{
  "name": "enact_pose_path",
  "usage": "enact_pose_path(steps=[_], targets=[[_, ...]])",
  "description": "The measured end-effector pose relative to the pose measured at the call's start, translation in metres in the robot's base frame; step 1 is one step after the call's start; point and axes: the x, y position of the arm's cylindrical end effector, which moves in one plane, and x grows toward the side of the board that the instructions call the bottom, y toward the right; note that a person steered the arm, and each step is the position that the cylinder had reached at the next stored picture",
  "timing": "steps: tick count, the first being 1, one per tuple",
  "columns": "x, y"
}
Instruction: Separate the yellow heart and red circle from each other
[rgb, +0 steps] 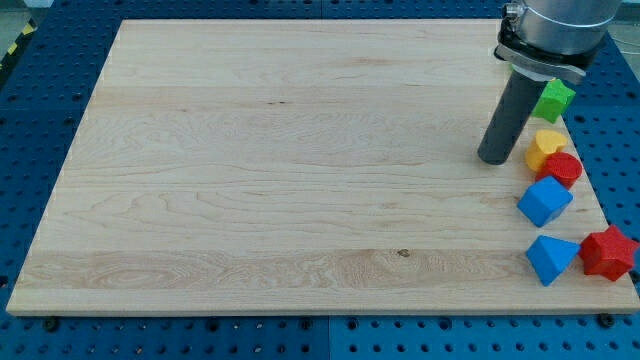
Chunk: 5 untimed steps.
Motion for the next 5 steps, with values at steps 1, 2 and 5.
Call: enact_pose_path(steps=[1, 2, 5], targets=[[0.000, 0.004], [0.000, 0.007], [-0.046, 0.009]])
